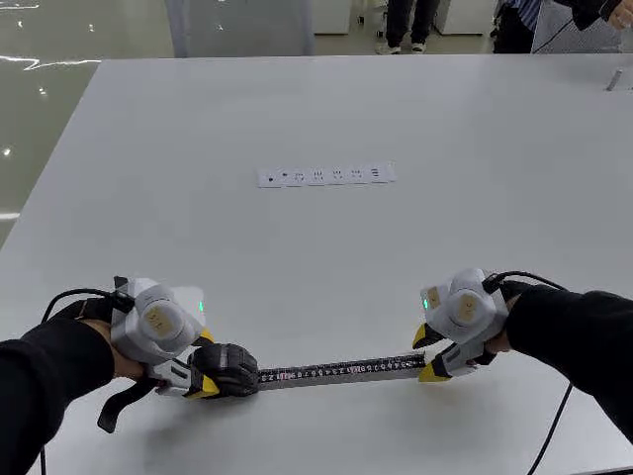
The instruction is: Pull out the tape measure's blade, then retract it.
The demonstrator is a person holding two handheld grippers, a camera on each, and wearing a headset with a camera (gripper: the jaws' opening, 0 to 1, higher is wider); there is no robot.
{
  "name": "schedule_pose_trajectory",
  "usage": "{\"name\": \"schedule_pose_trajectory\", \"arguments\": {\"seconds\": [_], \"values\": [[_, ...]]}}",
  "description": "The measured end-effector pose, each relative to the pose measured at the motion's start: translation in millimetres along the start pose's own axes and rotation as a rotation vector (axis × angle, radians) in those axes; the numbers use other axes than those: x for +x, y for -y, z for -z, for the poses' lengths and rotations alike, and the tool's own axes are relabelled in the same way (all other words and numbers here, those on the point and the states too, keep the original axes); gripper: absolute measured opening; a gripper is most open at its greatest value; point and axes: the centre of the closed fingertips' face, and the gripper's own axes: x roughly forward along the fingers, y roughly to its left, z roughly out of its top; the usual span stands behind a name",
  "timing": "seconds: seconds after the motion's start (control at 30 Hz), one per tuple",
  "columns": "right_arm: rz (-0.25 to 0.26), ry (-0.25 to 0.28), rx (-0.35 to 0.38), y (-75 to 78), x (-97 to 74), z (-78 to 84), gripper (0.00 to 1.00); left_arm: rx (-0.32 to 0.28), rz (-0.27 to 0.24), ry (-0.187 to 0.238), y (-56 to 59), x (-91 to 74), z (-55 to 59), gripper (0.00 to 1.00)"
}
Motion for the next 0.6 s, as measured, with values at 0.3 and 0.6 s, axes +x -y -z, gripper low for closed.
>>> {"name": "schedule_pose_trajectory", "arguments": {"seconds": [0.3,0.6], "values": [[0.066,0.070,0.125,4.2,-7.5,-1.5,0.37,-0.080,-0.028,0.078,-4.6,-11.2,-6.6,0.53],[0.120,0.130,0.225,1.2,-13.7,3.6,0.48,-0.187,-0.042,0.110,-1.4,-14.3,-0.2,0.67]]}}
